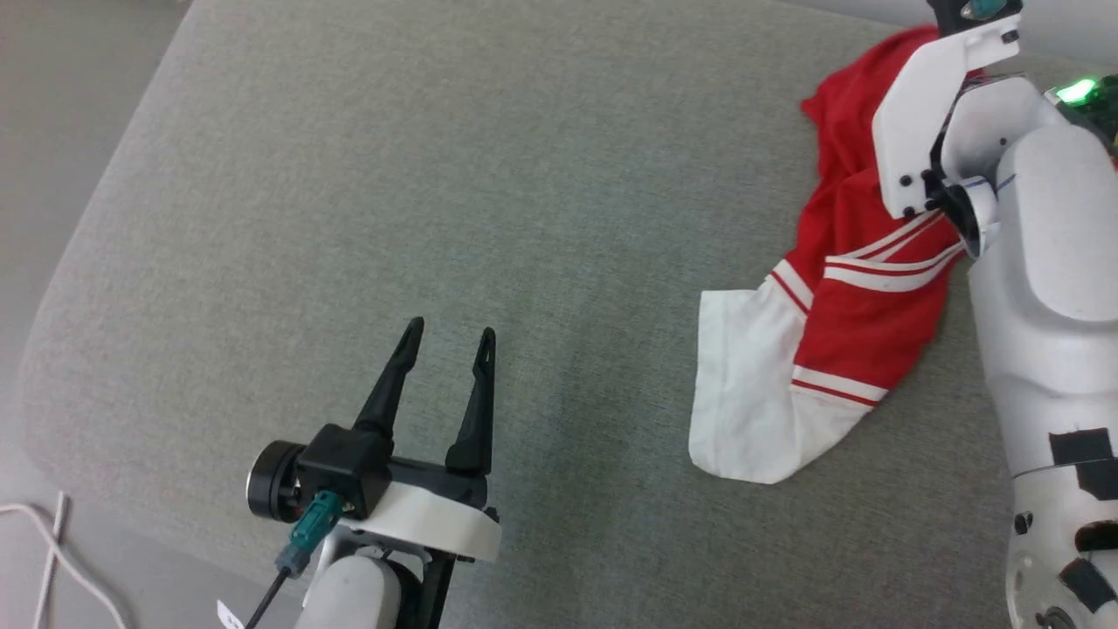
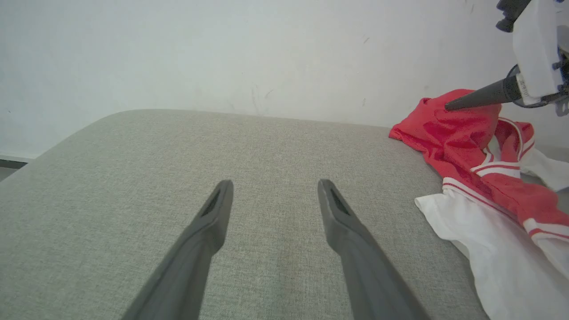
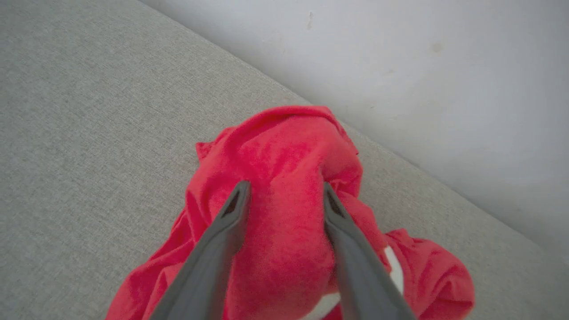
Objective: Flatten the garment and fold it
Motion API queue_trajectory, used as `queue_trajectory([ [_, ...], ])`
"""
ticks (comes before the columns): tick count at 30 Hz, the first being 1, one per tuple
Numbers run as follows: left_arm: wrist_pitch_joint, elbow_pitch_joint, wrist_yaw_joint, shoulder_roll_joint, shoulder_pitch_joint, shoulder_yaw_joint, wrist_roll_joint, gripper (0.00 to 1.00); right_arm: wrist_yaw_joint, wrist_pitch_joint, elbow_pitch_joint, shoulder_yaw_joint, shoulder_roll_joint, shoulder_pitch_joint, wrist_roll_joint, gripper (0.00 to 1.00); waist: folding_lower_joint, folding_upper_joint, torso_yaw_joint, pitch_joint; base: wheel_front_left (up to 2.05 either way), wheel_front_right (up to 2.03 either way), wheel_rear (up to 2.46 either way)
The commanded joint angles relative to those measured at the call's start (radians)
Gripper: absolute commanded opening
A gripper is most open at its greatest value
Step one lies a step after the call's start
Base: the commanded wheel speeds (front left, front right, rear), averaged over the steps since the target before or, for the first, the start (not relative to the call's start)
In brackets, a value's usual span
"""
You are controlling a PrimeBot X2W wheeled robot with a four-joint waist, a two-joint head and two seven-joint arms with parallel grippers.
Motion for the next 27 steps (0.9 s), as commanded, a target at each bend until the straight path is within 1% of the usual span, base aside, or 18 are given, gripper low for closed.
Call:
queue_trajectory([
  [1,-0.005,0.005,0.004,-0.006,-0.012,-0.004,-0.005,1.0,-0.001,-0.017,0.012,-0.004,0.01,-0.01,-0.009,1.0,-0.0001,0.0,0.021,0.017,0.0,0.0,0.0],
  [4,-0.005,0.011,0.01,-0.006,-0.01,-0.003,-0.005,1.0,-0.001,-0.056,0.039,0.013,0.024,-0.025,0.003,1.0,-0.0001,0.0,0.003,-0.002,0.0,0.0,0.0],
  [7,-0.005,0.01,0.015,-0.007,-0.001,0.004,0.003,1.0,-0.001,-0.11,0.04,0.04,0.032,-0.033,0.049,1.0,-0.0001,0.0,-0.025,-0.031,0.0,0.0,0.0],
  [9,-0.005,0.007,0.018,-0.003,0.01,0.013,0.009,1.0,-0.001,-0.15,0.017,0.063,0.035,-0.02,0.09,1.0,-0.0001,0.0,-0.049,-0.057,0.0,0.0,0.0],
  [12,-0.005,0.0,0.025,0.007,0.035,0.027,0.017,1.0,-0.001,-0.22,-0.061,0.085,0.036,0.032,0.155,1.0,-0.0001,0.0,-0.091,-0.099,0.0,0.0,0.0],
  [15,-0.005,-0.009,0.032,0.02,0.063,0.042,0.022,1.0,-0.001,-0.271,-0.189,0.078,0.027,0.133,0.209,1.0,-0.0001,0.0,-0.132,-0.134,0.0,0.0,0.0],
  [18,-0.005,-0.021,0.038,0.032,0.09,0.053,0.024,1.0,-0.001,-0.297,-0.359,0.038,0.022,0.281,0.243,1.0,-0.0001,0.0,-0.169,-0.164,0.0,0.0,0.0],
  [24,-0.005,-0.064,0.044,0.051,0.134,0.066,0.028,1.0,-0.001,-0.343,-0.742,-0.098,0.037,0.627,0.261,1.0,-0.0001,0.0,-0.232,-0.195,0.0,0.0,0.0],
  [25,-0.005,-0.072,0.045,0.053,0.14,0.069,0.029,1.0,-0.001,-0.358,-0.795,-0.122,0.04,0.684,0.263,1.0,-0.0001,0.0,-0.24,-0.196,0.0,0.0,0.0],
  [27,-0.005,-0.086,0.046,0.057,0.149,0.075,0.029,1.0,-0.001,-0.397,-0.872,-0.173,0.041,0.79,0.309,1.0,-0.0001,0.0,-0.255,-0.199,0.0,0.0,0.0],
])
